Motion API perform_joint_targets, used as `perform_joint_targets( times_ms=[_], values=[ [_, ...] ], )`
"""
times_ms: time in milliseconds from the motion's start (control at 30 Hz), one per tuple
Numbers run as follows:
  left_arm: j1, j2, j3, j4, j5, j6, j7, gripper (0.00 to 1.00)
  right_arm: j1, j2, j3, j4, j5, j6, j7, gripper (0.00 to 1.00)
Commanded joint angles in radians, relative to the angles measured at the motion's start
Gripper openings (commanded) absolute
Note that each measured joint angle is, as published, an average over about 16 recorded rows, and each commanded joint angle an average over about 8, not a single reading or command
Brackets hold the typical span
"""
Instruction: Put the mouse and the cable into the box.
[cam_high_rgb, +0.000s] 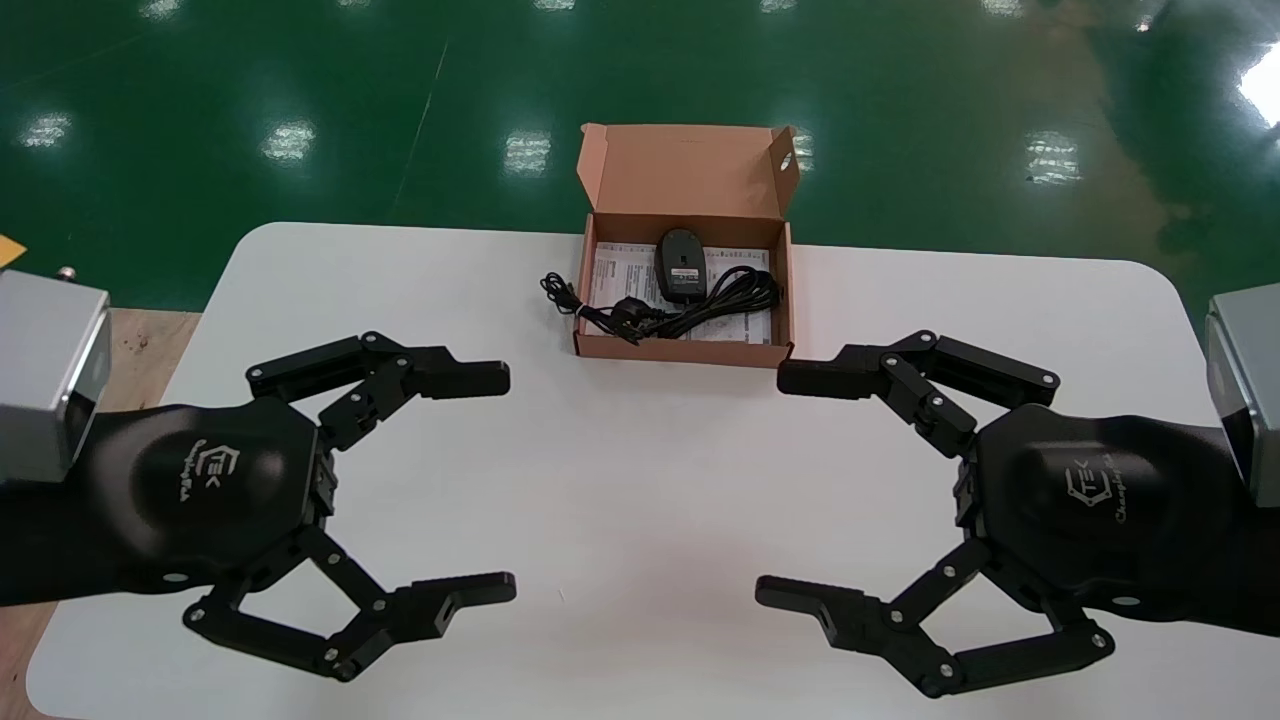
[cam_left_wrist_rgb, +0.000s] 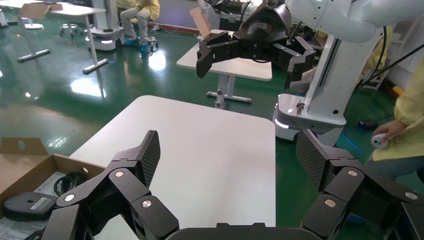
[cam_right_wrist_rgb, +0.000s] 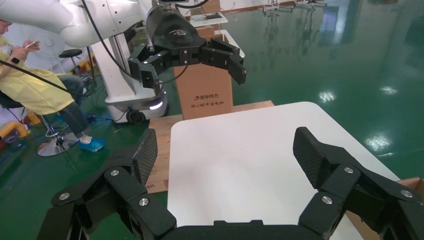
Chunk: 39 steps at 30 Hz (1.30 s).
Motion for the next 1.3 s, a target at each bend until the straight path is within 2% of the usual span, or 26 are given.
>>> perform_joint_targets(
  times_ms=[33, 1300],
  values=[
    [0.0, 0.0, 0.0, 0.0, 0.0, 0.0, 0.0, 1.0, 0.0, 0.0, 0.0, -0.001, 0.0, 0.0, 0.0, 1.0],
    [-0.001, 0.002, 0.001, 0.002, 0.001, -0.001, 0.0, 1.0, 0.002, -0.001, -0.001, -0.003, -0.002, 0.001, -0.002, 1.0]
  ],
)
